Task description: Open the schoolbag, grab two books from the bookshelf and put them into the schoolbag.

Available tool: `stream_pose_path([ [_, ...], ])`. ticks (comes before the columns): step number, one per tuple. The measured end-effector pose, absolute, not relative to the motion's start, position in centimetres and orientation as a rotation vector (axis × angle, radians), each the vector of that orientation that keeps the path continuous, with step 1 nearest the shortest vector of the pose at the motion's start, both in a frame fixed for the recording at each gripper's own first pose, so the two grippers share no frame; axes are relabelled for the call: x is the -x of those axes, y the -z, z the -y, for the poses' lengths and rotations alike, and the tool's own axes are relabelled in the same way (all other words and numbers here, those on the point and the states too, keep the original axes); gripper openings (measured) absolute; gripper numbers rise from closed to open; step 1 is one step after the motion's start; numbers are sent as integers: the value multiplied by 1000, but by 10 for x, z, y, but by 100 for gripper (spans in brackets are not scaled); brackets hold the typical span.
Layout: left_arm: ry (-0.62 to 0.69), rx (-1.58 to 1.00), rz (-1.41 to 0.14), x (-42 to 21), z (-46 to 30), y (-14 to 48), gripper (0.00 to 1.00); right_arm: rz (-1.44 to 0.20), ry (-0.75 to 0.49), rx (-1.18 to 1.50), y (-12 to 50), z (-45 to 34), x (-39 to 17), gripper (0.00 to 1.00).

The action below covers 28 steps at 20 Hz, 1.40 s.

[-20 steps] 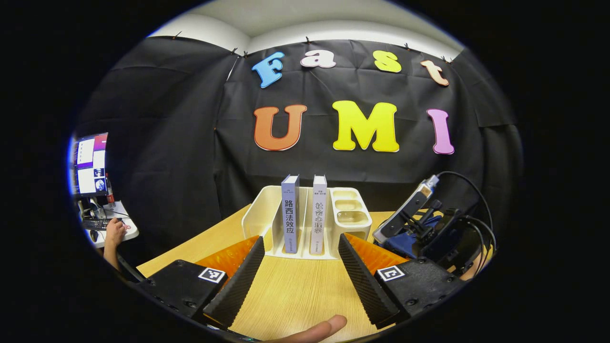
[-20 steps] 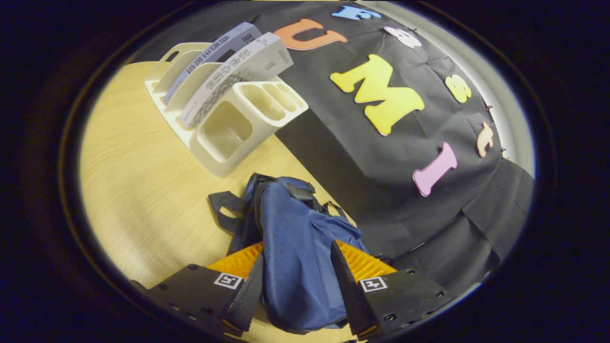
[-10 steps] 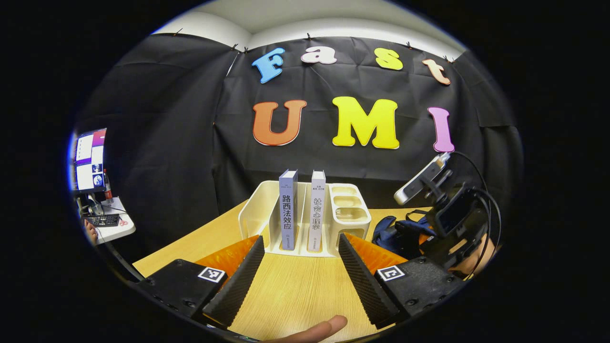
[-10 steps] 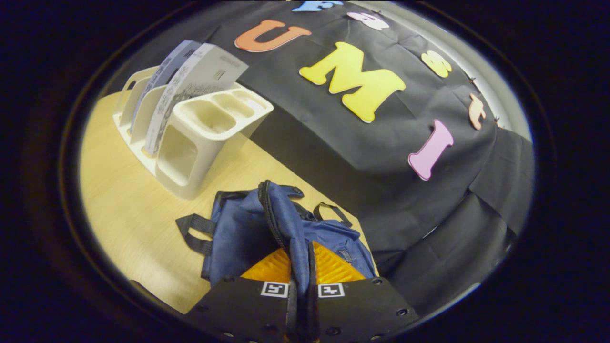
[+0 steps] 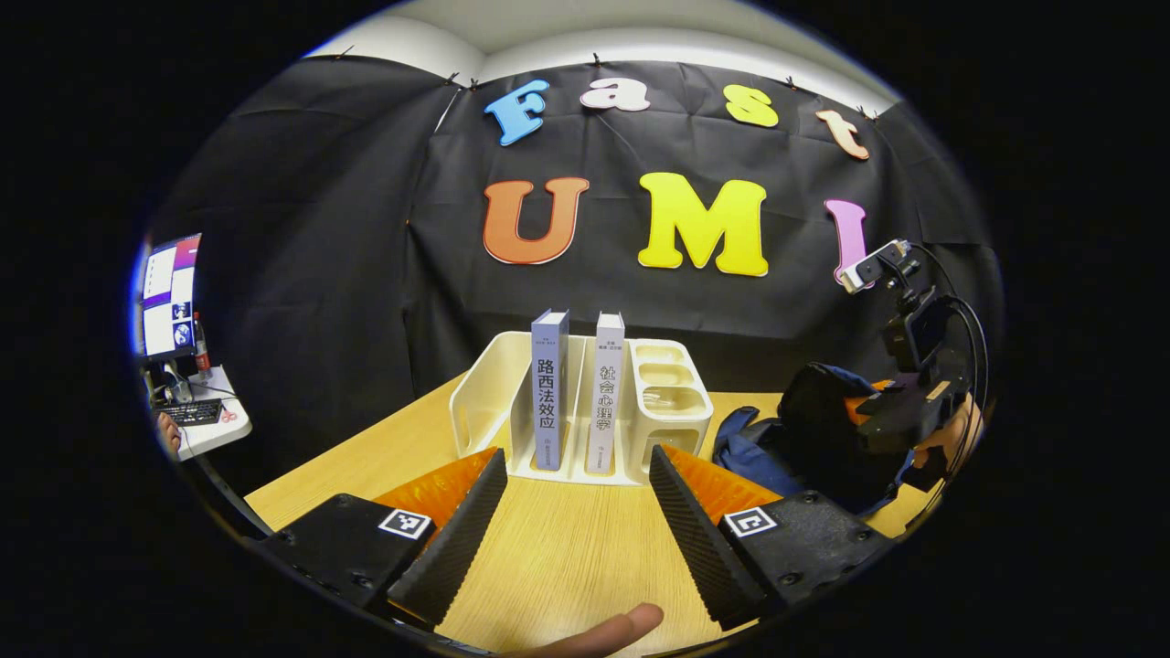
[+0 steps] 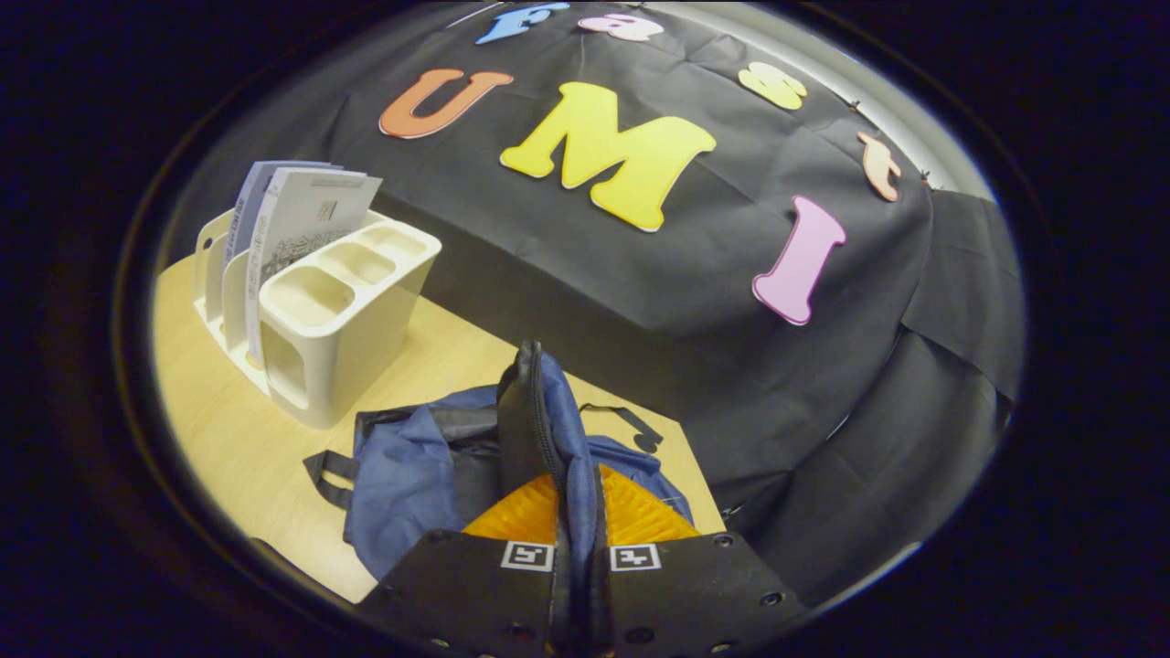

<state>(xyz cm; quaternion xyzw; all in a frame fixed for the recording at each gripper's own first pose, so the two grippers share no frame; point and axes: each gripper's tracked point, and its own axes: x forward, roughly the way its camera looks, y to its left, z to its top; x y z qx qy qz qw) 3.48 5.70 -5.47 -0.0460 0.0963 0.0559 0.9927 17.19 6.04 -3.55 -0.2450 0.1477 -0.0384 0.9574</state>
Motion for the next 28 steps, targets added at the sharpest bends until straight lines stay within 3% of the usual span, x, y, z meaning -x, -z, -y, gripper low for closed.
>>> stream_pose_path([
  [1, -115, 88, -196, -37, -59, 57, 100, -293, 65, 486, 33, -59, -173, 5],
  [12, -220, 43, -263, -55, -81, 81, 100, -234, -14, 398, -15, -6, -199, 8],
  [16, -162, 64, -284, -76, -56, 77, 100, -202, -27, 420, -42, 13, -207, 8],
  [28, -113, -48, -244, -198, -25, -8, 99, -195, -90, 382, -81, 59, -227, 7],
])
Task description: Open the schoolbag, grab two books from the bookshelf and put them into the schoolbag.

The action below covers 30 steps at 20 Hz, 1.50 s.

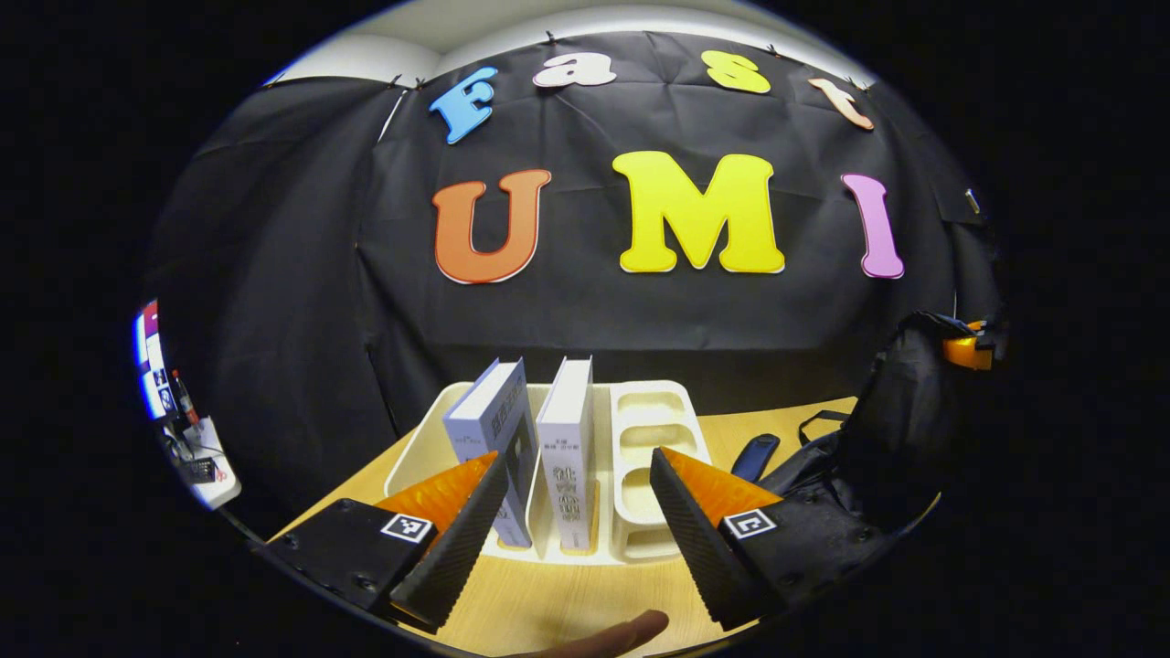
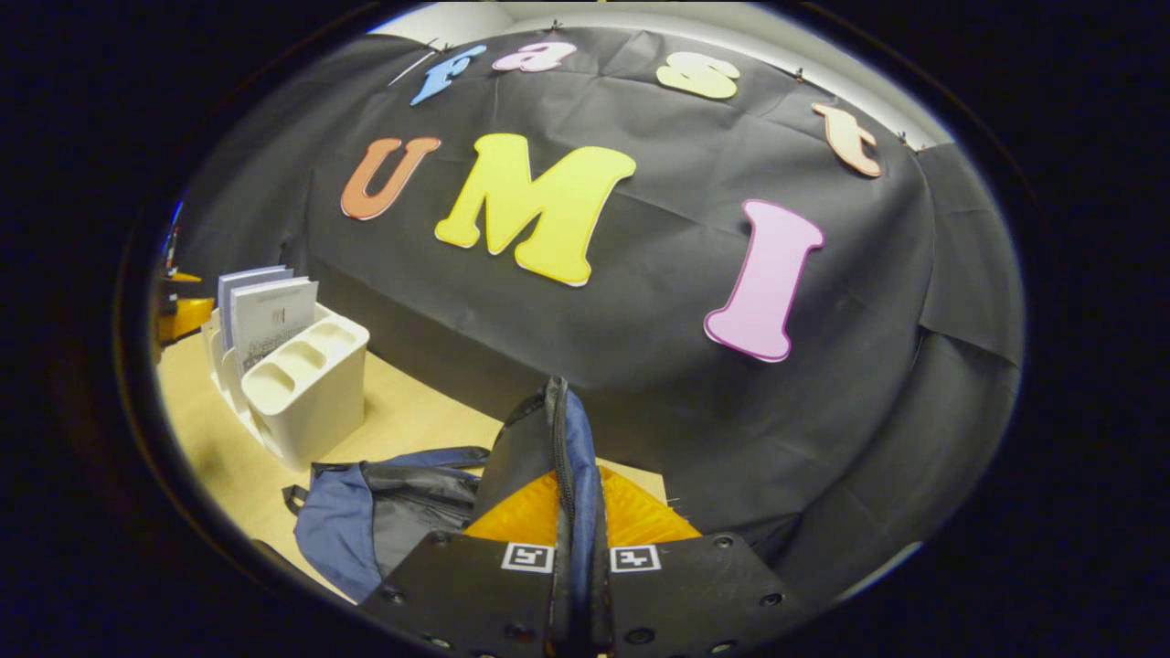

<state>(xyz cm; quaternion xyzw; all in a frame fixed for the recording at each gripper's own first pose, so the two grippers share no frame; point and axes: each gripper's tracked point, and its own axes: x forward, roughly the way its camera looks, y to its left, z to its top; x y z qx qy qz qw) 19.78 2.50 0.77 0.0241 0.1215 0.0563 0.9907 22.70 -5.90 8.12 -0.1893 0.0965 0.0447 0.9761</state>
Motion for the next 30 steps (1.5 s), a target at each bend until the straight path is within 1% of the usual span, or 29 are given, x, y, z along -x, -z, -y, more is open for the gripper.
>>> stream_pose_path([
  [3, -119, -42, -280, -228, -26, -16, 98, -195, -109, 370, -83, 65, -230, 8],
  [9, -66, -5, -347, -297, -26, -31, 96, -206, -127, 368, -77, 74, -233, 8],
  [12, -16, -33, -428, -332, -27, -20, 95, -205, -133, 379, -75, 74, -230, 8],
  [13, -15, -58, -457, -341, -31, -13, 95, -205, -135, 379, -76, 75, -229, 11],
  [14, -10, -83, -501, -346, -35, -4, 95, -204, -137, 380, -76, 76, -228, 8],
  [16, -53, -112, -554, -356, -50, 7, 94, -206, -133, 384, -73, 78, -227, 8],
  [17, -48, -111, -585, -358, -51, 13, 91, -208, -133, 382, -72, 78, -227, 8],
  [18, -53, -122, -618, -357, -53, 22, 91, -211, -132, 378, -70, 78, -228, 8],
  [19, -53, -135, -651, -357, -55, 29, 91, -214, -131, 372, -69, 79, -228, 5],
  [20, -45, -144, -691, -354, -54, 36, 91, -216, -132, 370, -68, 79, -229, 8],
  [22, -57, -184, -749, -356, -60, 46, 89, -218, -132, 367, -66, 77, -230, 8],
  [23, -55, -195, -777, -358, -61, 50, 84, -216, -135, 367, -67, 76, -230, 8],
  [25, -17, -207, -852, -354, -52, 62, 69, -214, -140, 372, -66, 73, -230, 8],
  [28, 20, -210, -938, -348, -46, 76, 62, -218, -147, 355, -62, 71, -229, 8],
  [29, 36, -200, -964, -346, -44, 78, 60, -219, -144, 348, -61, 73, -230, 8],
  [30, 46, -196, -971, -343, -41, 76, 55, -220, -141, 344, -59, 74, -231, 8],
])
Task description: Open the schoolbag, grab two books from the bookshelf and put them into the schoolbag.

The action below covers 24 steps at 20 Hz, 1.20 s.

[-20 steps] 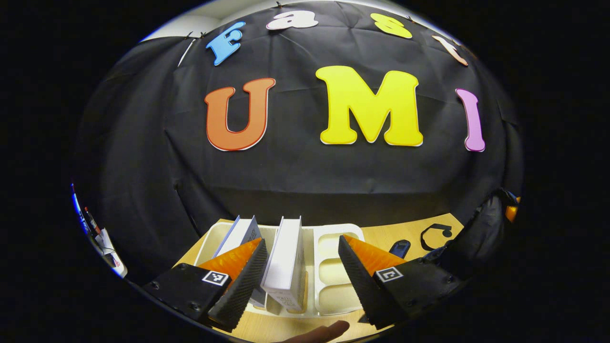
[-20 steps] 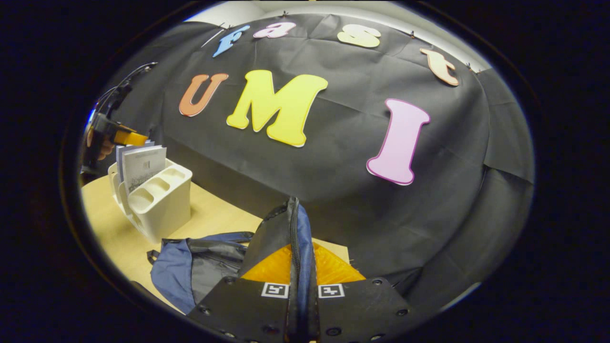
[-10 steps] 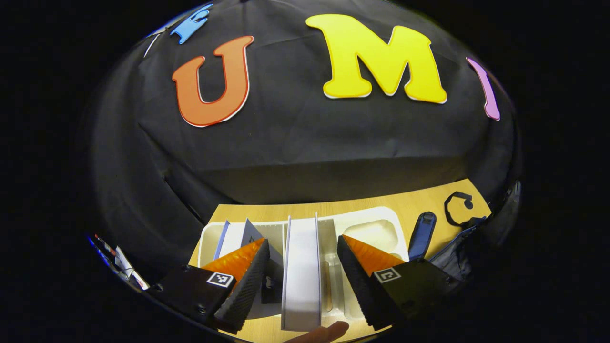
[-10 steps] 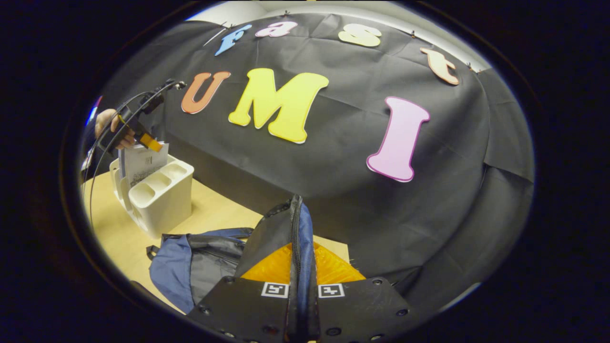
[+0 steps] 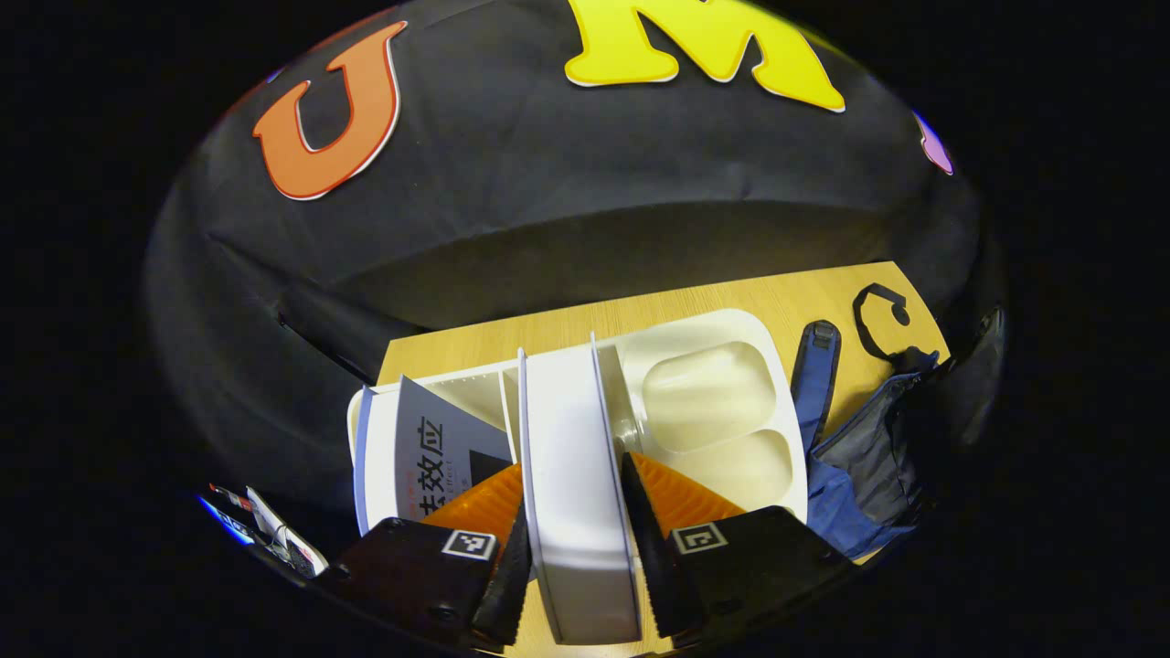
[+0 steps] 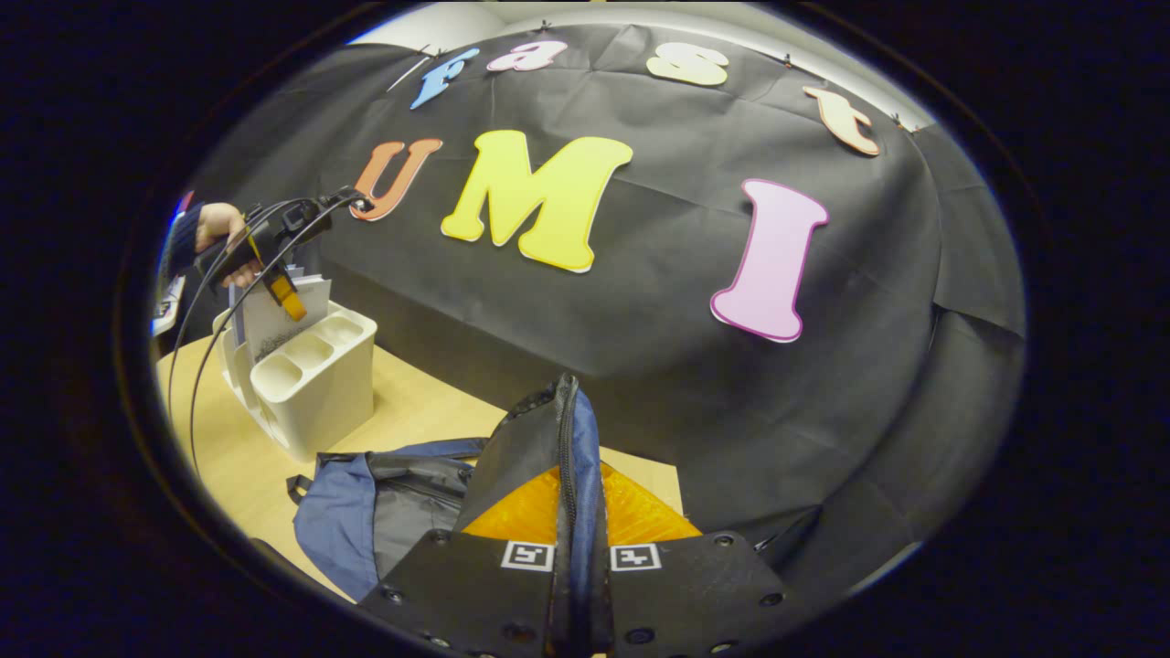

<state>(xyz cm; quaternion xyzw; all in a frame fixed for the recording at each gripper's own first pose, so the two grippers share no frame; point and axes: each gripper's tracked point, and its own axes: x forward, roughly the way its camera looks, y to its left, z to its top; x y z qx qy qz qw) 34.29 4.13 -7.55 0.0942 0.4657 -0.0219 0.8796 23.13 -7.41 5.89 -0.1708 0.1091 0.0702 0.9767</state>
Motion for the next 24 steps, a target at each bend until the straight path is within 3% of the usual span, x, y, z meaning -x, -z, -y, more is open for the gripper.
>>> stream_pose_path([
  [2, 45, -181, -983, -340, -39, 78, 50, -222, -142, 325, -57, 77, -232, 8],
  [3, 51, -167, -990, -336, -37, 78, 53, -224, -145, 318, -56, 78, -233, 8],
  [5, 46, -148, -998, -325, -35, 72, 47, -228, -145, 314, -53, 79, -235, 8],
  [12, 17, -114, -934, -281, -50, 39, 45, -229, -146, 317, -47, 81, -237, 8],
  [13, 22, -106, -912, -274, -51, 32, 50, -227, -144, 314, -47, 80, -236, 8],
  [14, 43, -95, -883, -268, -49, 25, 46, -224, -140, 315, -47, 81, -237, 8],
  [16, 47, -48, -858, -244, -45, 18, 49, -221, -131, 317, -45, 82, -240, 8],
  [17, 45, -24, -857, -232, -43, 18, 45, -222, -131, 314, -42, 81, -240, 8],
  [21, 24, 48, -854, -185, -38, 23, 45, -232, -128, 311, -34, 76, -242, 8],
  [23, 0, 78, -837, -166, -37, 22, 50, -235, -124, 328, -32, 75, -242, 8],
  [24, -5, 97, -823, -158, -36, 21, 46, -235, -119, 336, -34, 76, -243, 8],
])
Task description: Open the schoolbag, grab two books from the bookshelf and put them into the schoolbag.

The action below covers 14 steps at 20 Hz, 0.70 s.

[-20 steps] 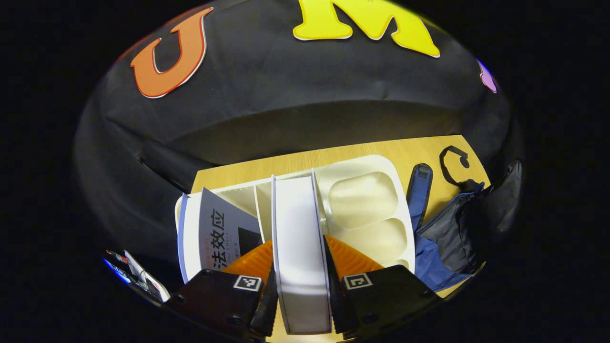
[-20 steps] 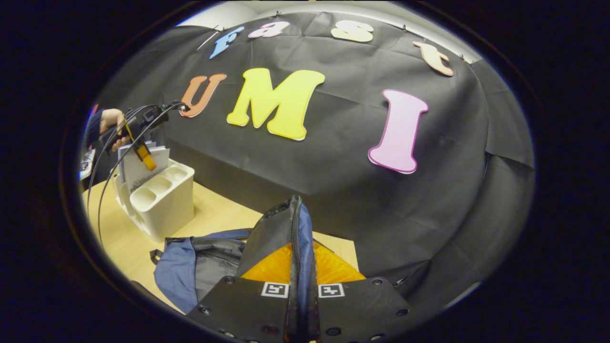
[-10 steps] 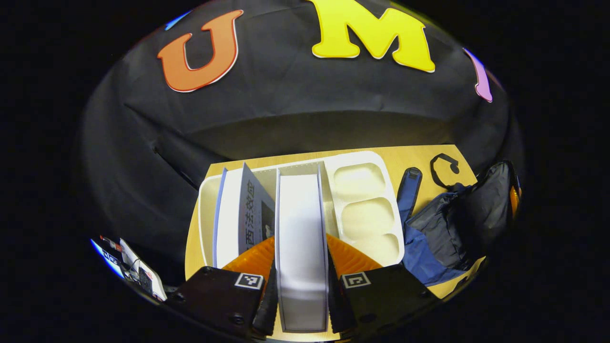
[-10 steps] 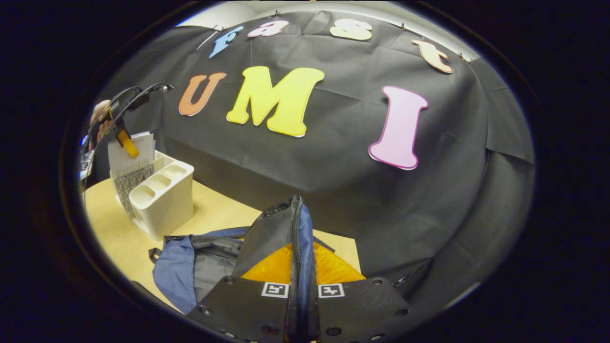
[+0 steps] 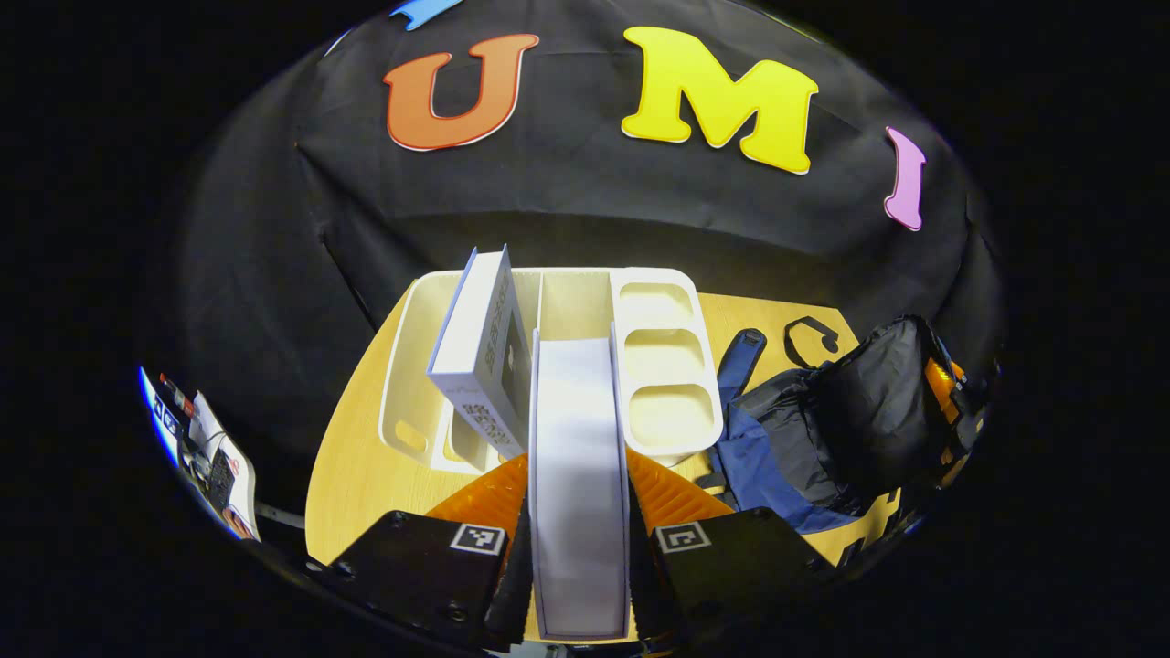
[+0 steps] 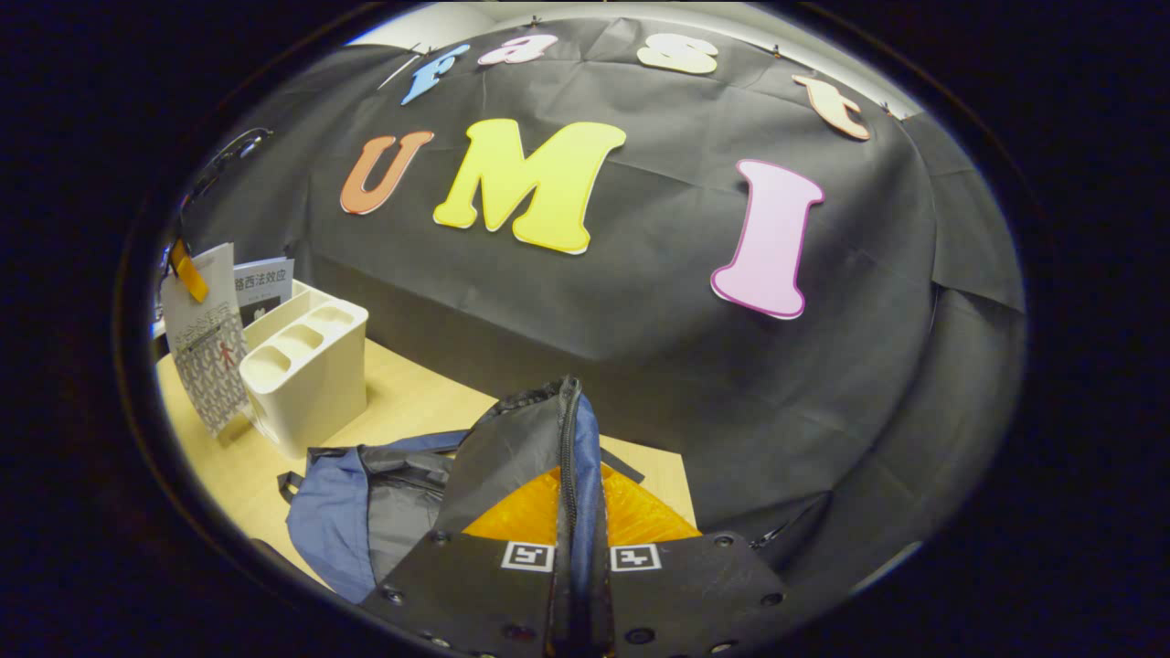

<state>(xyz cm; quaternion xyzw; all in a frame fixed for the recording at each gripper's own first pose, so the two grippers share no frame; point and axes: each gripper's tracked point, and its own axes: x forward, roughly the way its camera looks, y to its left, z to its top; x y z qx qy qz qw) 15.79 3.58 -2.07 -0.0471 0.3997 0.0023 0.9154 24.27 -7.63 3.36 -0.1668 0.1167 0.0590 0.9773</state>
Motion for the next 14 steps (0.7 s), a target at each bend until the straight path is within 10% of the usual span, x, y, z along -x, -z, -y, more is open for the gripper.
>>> stream_pose_path([
  [14, 120, 697, -757, -102, 22, 39, 49, -256, -106, 402, -45, 66, -242, 8],
])
